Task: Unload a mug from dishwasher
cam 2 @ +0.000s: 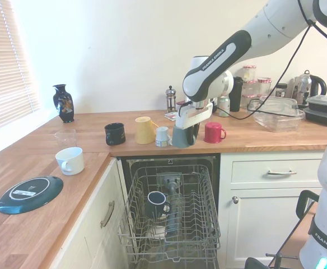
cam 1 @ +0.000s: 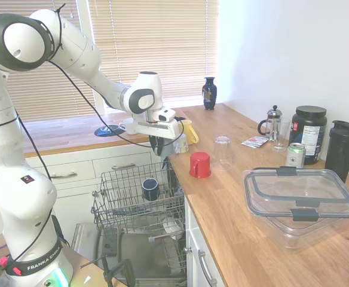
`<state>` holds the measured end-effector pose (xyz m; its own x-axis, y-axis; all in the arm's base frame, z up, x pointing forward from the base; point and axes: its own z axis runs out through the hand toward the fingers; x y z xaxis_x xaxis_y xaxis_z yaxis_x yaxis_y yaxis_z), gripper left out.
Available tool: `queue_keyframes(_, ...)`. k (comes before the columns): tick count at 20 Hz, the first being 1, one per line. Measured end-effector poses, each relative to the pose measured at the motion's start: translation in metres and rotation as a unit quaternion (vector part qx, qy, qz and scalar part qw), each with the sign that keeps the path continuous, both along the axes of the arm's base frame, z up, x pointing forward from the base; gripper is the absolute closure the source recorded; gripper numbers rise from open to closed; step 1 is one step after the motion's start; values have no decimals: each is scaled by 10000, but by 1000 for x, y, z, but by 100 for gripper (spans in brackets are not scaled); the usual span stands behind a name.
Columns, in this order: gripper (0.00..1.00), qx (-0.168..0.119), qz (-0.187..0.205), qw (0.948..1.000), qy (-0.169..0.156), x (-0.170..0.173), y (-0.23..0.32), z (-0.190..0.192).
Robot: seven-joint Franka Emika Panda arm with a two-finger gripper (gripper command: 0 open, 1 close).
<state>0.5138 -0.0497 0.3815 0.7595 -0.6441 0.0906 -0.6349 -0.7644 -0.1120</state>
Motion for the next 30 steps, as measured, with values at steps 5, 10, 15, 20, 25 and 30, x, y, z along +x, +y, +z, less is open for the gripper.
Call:
queue_keyframes(5, 100, 0, -117, 9998, 154, 13, -14, -19)
queue_keyframes(10, 100, -9, -255, 9994, 213, 22, -30, -28)
queue_keyframes(15, 100, -7, -372, 9991, 217, 24, -43, -25)
queue_keyframes(20, 100, 17, -417, 9988, 252, 31, -47, -24)
queue_keyframes(25, 100, 51, -456, 9985, 283, 46, -48, -25)
queue_keyframes(30, 100, 75, -505, 9981, 346, 55, -52, -31)
